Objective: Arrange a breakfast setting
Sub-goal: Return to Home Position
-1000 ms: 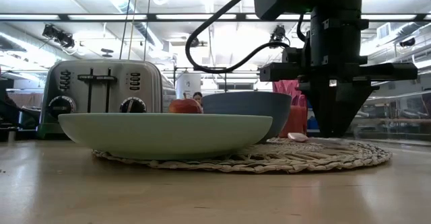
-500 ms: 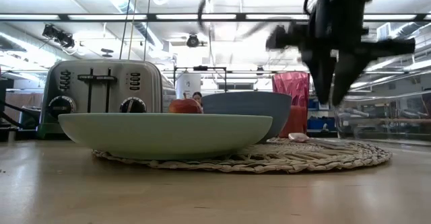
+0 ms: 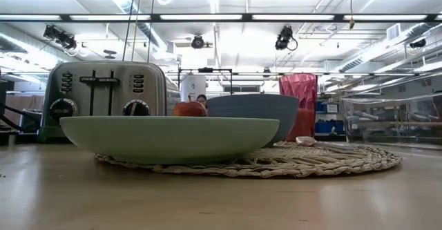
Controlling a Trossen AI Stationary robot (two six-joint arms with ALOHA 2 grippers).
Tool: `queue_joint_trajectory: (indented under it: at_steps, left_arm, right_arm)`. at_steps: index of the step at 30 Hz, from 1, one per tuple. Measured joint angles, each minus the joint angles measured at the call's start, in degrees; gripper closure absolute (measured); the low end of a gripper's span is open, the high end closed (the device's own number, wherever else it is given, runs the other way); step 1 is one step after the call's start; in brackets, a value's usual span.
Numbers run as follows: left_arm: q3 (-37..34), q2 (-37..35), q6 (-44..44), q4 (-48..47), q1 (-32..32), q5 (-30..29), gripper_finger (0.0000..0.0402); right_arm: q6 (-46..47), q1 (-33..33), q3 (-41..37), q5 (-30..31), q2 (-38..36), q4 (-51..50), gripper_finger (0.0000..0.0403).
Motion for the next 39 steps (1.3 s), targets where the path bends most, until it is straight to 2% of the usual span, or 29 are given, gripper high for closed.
queue_joint_trajectory:
  at_steps: [1, 5, 8, 10, 14, 16, 21, 25, 30, 35, 39]
  left_arm:
    - [0.0, 0.0, 0.2, 0.0, 0.0, 0.0, 0.0367]
    - [0.0, 0.0, 1.6, 0.7, 0.0, 0.0, 0.0367]
    - [0.0, 0.1, 1.8, 3.3, 1.9, 0.3, 0.0367]
    - [0.0, 0.5, 2.1, 4.6, 4.0, 2.0, 0.0367]
    - [0.0, 1.1, 2.3, 4.4, 7.5, 7.0, 0.0367]
    - [0.0, 1.2, 2.6, 2.8, 8.6, 7.6, 0.0367]
    - [0.0, 1.1, 4.8, 0.4, 9.2, 7.7, 0.0367]
    - [0.0, -0.3, 7.6, -1.0, 9.3, 7.8, 0.0367]
    - [0.0, -2.3, 9.9, -6.0, 9.4, 7.7, 0.0367]
    - [0.0, -3.0, 12.9, -8.4, 9.4, 7.8, 0.0367]
    - [0.0, -3.0, 13.2, -7.7, 9.4, 7.8, 0.0367]
  right_arm:
    - [-3.2, 0.2, 0.0, -0.2, -1.4, 0.2, 0.0357]
    - [-5.6, 0.3, 0.0, 2.9, -5.0, 3.2, 0.0372]
    - [-16.0, -0.6, -1.8, -0.6, -6.6, 9.3, 0.0392]
    - [-20.0, -1.7, -5.0, -4.5, -8.1, 16.9, 0.0396]
    - [-23.0, -4.6, -14.4, -12.2, -10.8, 37.0, 0.0394]
    - [-24.0, -5.8, -18.8, -15.1, -12.2, 45.0, 0.0396]
    - [-24.3, -7.3, -26.2, -18.0, -17.3, 57.7, 0.0394]
    - [-24.2, -7.3, -28.4, -18.5, -23.8, 58.5, 0.0383]
    - [-26.8, -7.3, -29.5, -18.4, -31.2, 50.2, 0.0377]
    - [-29.3, -7.4, -29.5, -16.4, -33.9, 49.0, 0.0378]
    - [-34.7, -7.5, -29.5, -18.1, -34.0, 48.7, 0.0378]
